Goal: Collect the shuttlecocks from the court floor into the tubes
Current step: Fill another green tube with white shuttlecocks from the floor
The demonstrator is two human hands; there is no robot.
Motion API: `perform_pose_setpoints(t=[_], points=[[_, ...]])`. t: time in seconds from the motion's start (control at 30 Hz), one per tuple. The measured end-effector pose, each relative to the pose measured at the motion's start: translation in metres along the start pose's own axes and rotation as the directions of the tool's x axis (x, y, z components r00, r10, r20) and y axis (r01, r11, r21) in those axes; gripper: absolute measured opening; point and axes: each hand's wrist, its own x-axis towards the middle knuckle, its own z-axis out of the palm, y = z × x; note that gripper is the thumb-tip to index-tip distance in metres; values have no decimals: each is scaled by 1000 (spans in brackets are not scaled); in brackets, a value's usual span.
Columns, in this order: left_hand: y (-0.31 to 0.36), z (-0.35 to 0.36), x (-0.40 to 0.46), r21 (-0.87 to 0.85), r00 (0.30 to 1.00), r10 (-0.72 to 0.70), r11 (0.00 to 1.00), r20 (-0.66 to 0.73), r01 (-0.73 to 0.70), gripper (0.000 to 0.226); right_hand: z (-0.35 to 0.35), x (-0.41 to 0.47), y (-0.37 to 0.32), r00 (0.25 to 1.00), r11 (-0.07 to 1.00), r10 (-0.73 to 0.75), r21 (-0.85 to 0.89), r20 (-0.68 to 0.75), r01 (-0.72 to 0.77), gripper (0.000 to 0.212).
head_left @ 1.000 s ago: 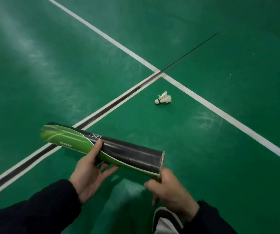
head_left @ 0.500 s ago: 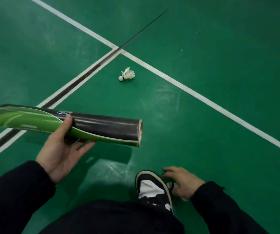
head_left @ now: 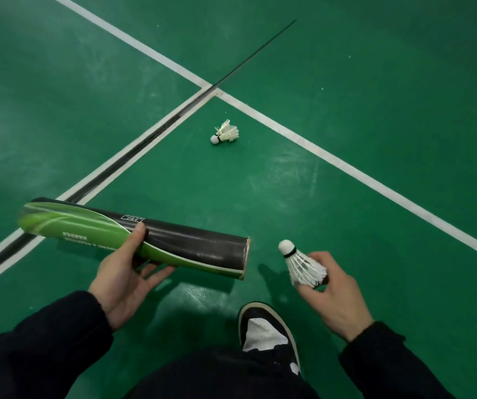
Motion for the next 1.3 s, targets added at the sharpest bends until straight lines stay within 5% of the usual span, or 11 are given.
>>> perform_pose_setpoints(t=[0.2, 0.27, 0.33, 0.4, 0.47, 0.6, 0.7, 0.9, 1.13, 1.3], points=[[1, -5, 2, 6, 998, 19, 1000, -56, -19, 32, 22, 26, -78, 924, 855, -354, -350, 146, 383, 34], [4, -6, 4, -11, 998, 31, 999, -61, -31, 32, 30, 33, -91, 913, 869, -379, -280, 152, 408, 41], [11, -8, 8, -71, 998, 33, 997, -63, -37, 37, 35, 36, -102, 958, 959, -278, 71, 66, 273, 57], [21, -9, 11, -131, 997, 47, 990, -64, -55, 41, 40, 36, -109, 988, 917, -144, 366, -58, 155, 61], [27, -8, 13, -155, 997, 63, 985, -50, -70, 46, 48, 36, -111, 984, 894, -154, 413, -87, 176, 47], [25, -4, 15, -123, 998, 68, 990, -20, -69, 51, 60, 43, -124, 932, 806, -270, 586, 243, 80, 38], [27, -6, 21, -130, 997, 69, 989, -28, -72, 58, 57, 65, -133, 861, 779, -286, 625, 420, -46, 41], [46, 0, 40, -183, 991, 127, 974, -49, -134, 54, 61, 87, -152, 901, 769, -307, 638, 307, 44, 32], [50, -4, 58, -148, 993, 111, 982, -51, -117, 38, 62, 120, -151, 789, 827, -349, 562, 506, 5, 36], [43, -9, 70, -144, 996, 74, 986, -54, -81, 28, 72, 127, -148, 715, 783, -335, 604, 614, -152, 36]])
